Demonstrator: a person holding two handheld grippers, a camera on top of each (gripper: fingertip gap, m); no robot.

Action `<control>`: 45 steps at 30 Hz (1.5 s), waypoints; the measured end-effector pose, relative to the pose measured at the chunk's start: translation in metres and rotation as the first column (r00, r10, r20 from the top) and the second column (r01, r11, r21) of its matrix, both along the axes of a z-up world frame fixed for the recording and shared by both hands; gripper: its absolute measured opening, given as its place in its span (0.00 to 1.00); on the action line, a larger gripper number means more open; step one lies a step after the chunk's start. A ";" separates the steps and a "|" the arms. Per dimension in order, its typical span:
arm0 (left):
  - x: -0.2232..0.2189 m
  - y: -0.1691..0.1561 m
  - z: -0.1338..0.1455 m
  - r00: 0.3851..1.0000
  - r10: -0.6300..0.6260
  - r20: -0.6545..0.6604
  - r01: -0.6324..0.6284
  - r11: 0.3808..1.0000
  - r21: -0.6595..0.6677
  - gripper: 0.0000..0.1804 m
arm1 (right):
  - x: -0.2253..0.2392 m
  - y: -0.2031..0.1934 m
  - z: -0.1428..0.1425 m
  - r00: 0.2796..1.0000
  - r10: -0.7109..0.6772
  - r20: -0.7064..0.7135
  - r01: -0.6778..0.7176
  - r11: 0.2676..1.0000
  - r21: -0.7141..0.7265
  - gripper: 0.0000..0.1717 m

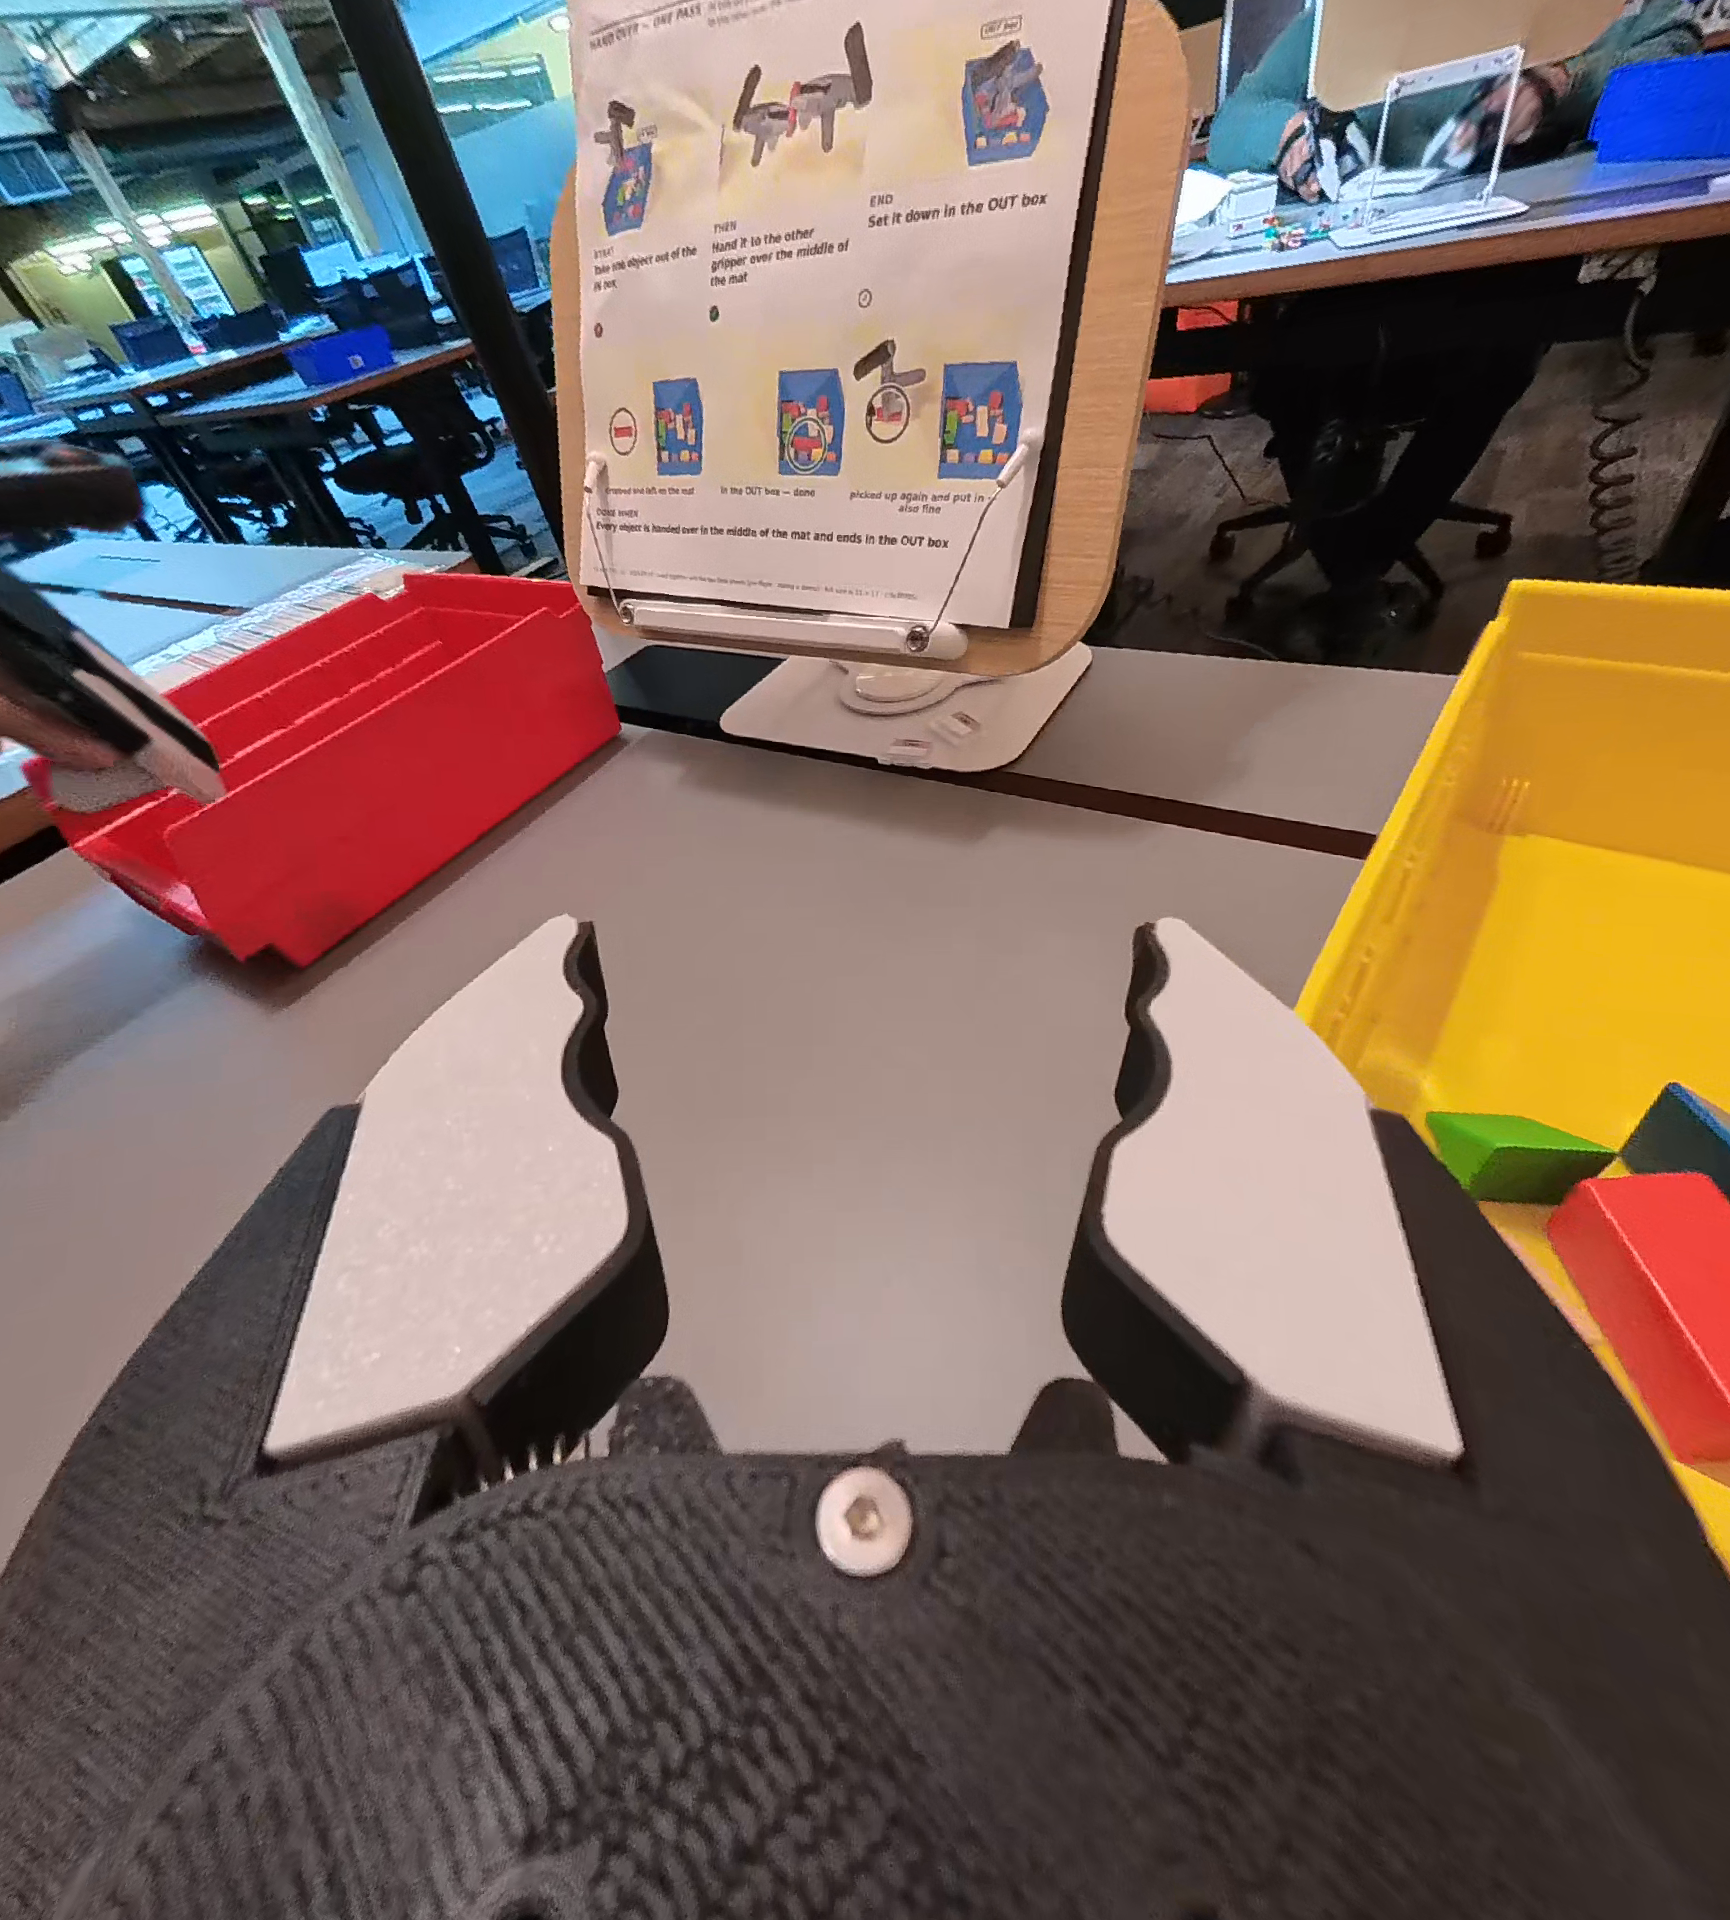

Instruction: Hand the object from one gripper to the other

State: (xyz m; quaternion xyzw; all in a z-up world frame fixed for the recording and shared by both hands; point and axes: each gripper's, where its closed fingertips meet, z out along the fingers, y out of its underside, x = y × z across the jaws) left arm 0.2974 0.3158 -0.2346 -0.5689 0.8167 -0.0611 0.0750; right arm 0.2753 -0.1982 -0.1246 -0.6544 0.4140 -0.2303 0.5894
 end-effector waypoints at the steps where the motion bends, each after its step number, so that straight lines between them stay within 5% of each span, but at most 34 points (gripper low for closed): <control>1: 0.002 0.002 -0.003 0.999 0.008 -0.035 -0.008 1.000 0.011 0.29 | 0.000 0.002 -0.001 1.000 0.009 -0.006 -0.009 1.000 -0.002 0.56; 9: 0.007 0.010 -0.020 0.967 0.117 -0.228 -0.117 0.993 0.016 0.30 | 0.000 0.003 -0.002 1.000 0.022 -0.006 -0.022 1.000 0.008 0.55; 28: 0.001 0.005 -0.041 0.948 0.124 -0.294 -0.121 0.992 0.030 0.15 | 0.001 0.009 -0.008 0.999 0.049 -0.023 -0.048 0.998 0.027 0.54; 36: 0.013 -0.031 0.018 0.999 -0.005 -0.047 -0.006 0.975 -0.223 0.15 | -0.003 0.017 -0.001 0.997 0.073 -0.007 -0.073 0.996 0.041 0.53; 39: 0.012 -0.076 0.065 0.986 -0.063 0.152 0.124 0.892 -0.435 0.15 | -0.009 0.035 0.006 0.991 0.133 0.021 -0.134 0.990 0.045 0.54; 41: 0.003 -0.116 0.102 0.939 -0.113 0.326 0.286 0.782 -0.554 0.15 | -0.016 0.052 0.012 0.982 0.186 0.044 -0.188 0.980 0.058 0.53; 45: -0.039 -0.197 0.165 0.725 -0.168 0.668 0.647 0.500 -0.576 0.15 | -0.044 0.102 0.035 0.922 0.367 0.125 -0.384 0.909 0.163 0.50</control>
